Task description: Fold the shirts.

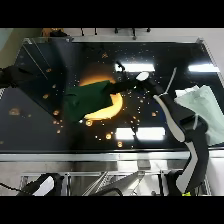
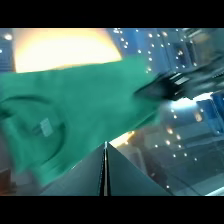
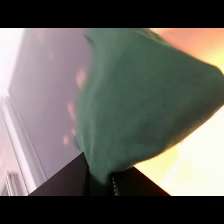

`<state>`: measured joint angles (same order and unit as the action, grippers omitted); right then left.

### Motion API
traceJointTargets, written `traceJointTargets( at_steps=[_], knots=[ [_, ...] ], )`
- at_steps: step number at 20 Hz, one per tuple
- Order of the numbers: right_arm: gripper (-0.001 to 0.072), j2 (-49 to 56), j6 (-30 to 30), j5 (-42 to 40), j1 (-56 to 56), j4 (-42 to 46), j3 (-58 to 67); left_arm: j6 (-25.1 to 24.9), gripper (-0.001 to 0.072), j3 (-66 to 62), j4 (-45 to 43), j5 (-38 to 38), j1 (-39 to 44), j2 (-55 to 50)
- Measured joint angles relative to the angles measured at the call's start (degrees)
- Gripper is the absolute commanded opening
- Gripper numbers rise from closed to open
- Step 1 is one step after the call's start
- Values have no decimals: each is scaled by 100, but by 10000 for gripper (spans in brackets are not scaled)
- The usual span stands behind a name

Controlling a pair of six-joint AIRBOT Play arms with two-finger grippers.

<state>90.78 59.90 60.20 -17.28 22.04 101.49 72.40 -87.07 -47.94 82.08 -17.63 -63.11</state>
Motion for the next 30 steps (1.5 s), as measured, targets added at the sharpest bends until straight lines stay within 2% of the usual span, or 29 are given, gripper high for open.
traceJointTargets(
  at_steps=[5,12,16,22,26,30],
  knots=[
    [25,-1318,426,-166,1248,105,52,0,18,0,0,20,2,0],
    [25,-2258,1482,-254,4129,501,63,-48,18,0,0,42,2,0],
    [24,-2380,2428,533,5499,1163,63,-61,18,0,-2,37,15,0],
    [24,-2721,3971,2267,6568,2643,57,-63,18,0,2,24,52,-24],
    [25,-2938,4535,3283,6924,3458,33,-63,18,0,9,44,55,-109],
    [25,-3156,4706,4028,7049,4645,-546,-61,18,0,15,133,55,-299]
  ],
)
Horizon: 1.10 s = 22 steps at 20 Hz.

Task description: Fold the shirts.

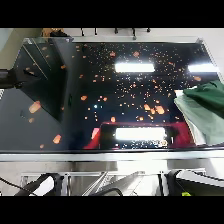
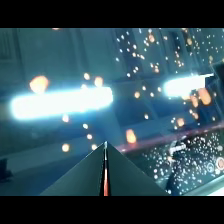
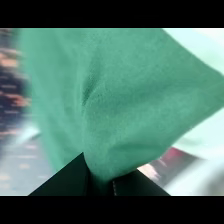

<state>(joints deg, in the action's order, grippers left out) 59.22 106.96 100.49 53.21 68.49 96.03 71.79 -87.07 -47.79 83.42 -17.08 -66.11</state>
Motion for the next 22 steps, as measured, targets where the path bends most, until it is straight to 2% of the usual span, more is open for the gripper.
traceJointTargets(
  at_steps=[3,5,6,7,8,9,12,15,16,17,18,19,20,22],
  knots=[
    [27,-240,2,-42,28,837,-1001,4,18,0,0,37,0,-160],
    [45,-326,-13,-433,33,1141,-1731,11,18,0,0,46,0,-247],
    [299,-330,-83,-643,33,1252,-2033,11,18,0,-2,48,0,-280],
    [662,-308,-186,-804,33,1357,-2293,11,19,0,-2,61,0,-306],
    [699,-267,-289,-896,33,1421,-2468,11,18,0,0,61,0,-323],
    [700,-227,-409,-968,31,1447,-2586,11,19,0,0,59,0,-337],
    [699,-166,-625,-850,28,1451,-2424,9,19,0,0,57,0,-356],
    [694,-146,-669,-474,28,1456,-1576,7,18,0,11,52,0,-361],
    [602,-144,-667,-398,28,1392,-1215,4,18,0,52,63,0,-363],
    [351,-144,-662,-348,28,1222,-837,0,18,0,142,68,-2,-363],
    [162,-144,-645,-345,26,962,-522,-4,18,0,269,83,0,-358],
    [80,-160,-605,-380,0,568,-258,-9,18,0,404,83,2,-343],
    [27,-192,-605,-492,-81,129,-85,-13,18,0,522,109,11,-317],
    [26,-332,-673,-763,-542,-627,31,-28,18,48,675,162,98,-197]
  ],
)
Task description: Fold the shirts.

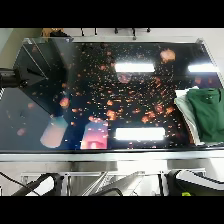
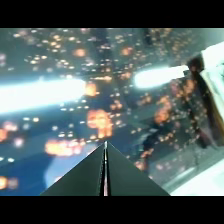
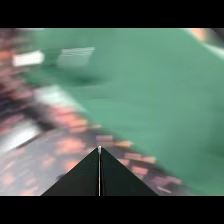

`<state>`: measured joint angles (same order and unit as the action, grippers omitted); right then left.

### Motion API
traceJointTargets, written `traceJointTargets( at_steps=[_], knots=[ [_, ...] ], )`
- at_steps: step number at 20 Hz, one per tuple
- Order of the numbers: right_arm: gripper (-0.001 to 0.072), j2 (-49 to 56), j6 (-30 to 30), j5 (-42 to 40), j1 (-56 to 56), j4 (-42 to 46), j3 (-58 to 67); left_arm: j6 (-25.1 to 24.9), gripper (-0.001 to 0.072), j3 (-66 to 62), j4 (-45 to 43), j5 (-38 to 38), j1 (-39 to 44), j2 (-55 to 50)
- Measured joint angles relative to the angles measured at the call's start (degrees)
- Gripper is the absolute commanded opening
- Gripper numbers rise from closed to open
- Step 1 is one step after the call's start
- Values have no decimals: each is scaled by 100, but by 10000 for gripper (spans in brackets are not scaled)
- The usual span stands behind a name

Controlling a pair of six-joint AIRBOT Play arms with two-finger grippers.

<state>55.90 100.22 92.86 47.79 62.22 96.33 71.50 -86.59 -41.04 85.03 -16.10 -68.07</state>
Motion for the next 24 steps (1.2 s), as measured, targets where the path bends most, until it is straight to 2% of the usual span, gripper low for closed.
traceJointTargets(
  at_steps=[4,8,11,15,24],
  knots=[
    [27,-664,-201,-785,-2002,-378,-925,-22,18,922,105,-85,448,715],
    [26,-1759,-256,-2017,-4763,-358,-3289,-83,18,2957,142,-619,1392,1939],
    [27,-2275,-199,-2986,-6196,-332,-4618,-107,18,4175,146,-1060,2129,2732],
    [27,-2448,-168,-3571,-6926,-323,-5254,2,18,4977,151,-1475,2647,3412],
    [27,-2487,-177,-3783,-7173,-341,-5469,48,18,5327,186,-1801,2822,3639]
  ],
)
